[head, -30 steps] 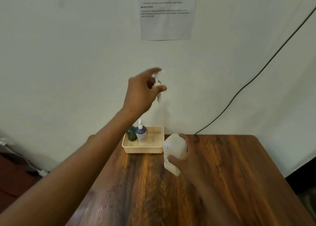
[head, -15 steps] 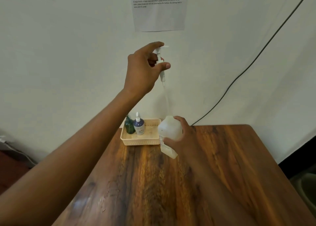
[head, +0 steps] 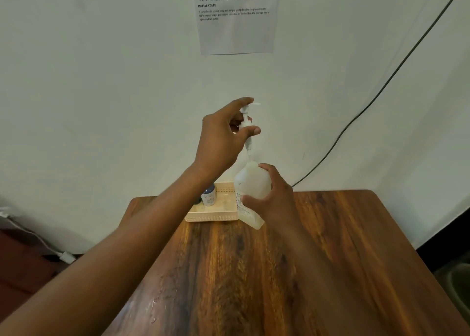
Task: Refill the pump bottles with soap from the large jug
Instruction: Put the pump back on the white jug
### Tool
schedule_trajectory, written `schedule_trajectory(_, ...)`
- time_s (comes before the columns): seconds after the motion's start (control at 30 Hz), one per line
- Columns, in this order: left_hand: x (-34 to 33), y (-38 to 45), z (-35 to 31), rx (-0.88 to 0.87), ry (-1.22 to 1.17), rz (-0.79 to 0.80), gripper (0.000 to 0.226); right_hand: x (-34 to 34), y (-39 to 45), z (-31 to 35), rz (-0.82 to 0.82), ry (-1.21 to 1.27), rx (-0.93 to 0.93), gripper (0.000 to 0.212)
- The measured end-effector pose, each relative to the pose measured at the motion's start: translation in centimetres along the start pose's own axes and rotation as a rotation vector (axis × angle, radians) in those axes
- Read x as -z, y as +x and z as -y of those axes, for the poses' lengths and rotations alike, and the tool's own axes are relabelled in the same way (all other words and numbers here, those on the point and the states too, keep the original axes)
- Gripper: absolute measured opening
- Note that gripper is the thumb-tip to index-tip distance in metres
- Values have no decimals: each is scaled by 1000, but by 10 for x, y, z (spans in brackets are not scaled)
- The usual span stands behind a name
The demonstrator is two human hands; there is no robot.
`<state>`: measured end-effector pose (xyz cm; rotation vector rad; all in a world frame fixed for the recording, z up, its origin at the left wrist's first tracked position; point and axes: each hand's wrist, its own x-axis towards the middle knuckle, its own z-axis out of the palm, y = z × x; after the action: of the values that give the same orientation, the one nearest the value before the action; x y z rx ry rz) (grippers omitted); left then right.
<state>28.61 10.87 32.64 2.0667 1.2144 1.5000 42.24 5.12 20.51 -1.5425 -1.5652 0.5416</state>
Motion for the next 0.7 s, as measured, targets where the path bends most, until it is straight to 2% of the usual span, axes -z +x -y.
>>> schedule_trajectory(0.4, -2, -9, -2, -10, -26, -10, 55, 11, 16, 14, -11, -39, 12, 81)
schedule_trajectory(0.7, -11, -25, 3, -23, -13, 9, 54, 15, 28, 28, -93, 7, 42, 81)
